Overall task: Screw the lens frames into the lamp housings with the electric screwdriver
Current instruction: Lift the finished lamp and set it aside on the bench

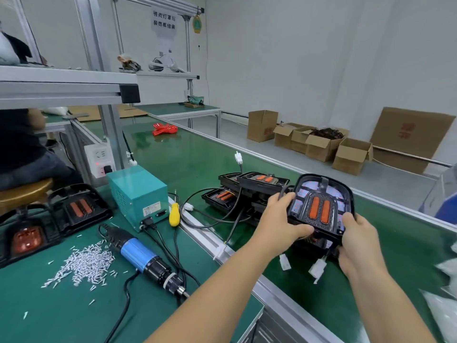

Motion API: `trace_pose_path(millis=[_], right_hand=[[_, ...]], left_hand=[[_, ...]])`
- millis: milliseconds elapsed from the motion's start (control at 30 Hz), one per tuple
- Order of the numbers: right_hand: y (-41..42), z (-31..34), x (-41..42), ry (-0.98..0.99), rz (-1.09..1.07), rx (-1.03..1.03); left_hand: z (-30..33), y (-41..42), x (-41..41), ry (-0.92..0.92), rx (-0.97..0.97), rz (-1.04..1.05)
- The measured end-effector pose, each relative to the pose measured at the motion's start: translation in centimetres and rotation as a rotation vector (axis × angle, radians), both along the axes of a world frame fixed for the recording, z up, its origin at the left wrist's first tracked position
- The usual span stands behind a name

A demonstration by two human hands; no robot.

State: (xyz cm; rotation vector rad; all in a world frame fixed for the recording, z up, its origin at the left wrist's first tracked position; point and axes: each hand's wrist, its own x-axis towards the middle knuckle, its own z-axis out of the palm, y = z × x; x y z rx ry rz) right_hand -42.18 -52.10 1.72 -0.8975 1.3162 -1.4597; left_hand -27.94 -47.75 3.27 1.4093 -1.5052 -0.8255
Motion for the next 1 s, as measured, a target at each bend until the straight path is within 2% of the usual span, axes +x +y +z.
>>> trace_pose_path(millis=[200,333,433,600,667,767,833,900,1000], right_hand=[[-1.5,-1.9,-0.4,0.250,-0.105,0.036],[-2.1,-2.5,-0.8,0.423,-0.068,0.061],[-2.6,-3.2,-1.3,0.486,0.015,0.144],[-2.6,-3.5,-1.8,0.469,0.075,0.193],[-2.4,-3.4,-2.0,0.570,0.050,0.161],[-1.5,-2.8,-1.8,0.865,-0.016,-0.050],[-0.8,-2.0,-1.1,1.036,0.022,-0.146],[-0.6,-1.6,-0.4,1.103,0.105,-0.146],[-0.7,-1.5,-0.3,1.079,0.146,-0.140]], left_hand=[[-0.8,-1.0,-1.2,-0.046,0.001,0.047],[-0.8,-1.4,-1.6,-0.111,-0.028,0.071],[-1.0,-1.5,-2.0,-0.245,-0.062,0.103],[-1.2,-2.0,-2.7,-0.504,-0.099,0.106],[-1.1,-2.3,-2.9,-0.572,-0.090,0.105],[-1.1,-2.4,-3.1,-0.571,-0.068,0.087],[-1.2,-2.4,-3.0,-0.554,-0.065,0.077],[-1.3,-2.2,-2.7,-0.548,-0.063,0.081],[-1.5,-1.9,-2.0,-0.596,-0.039,0.067]])
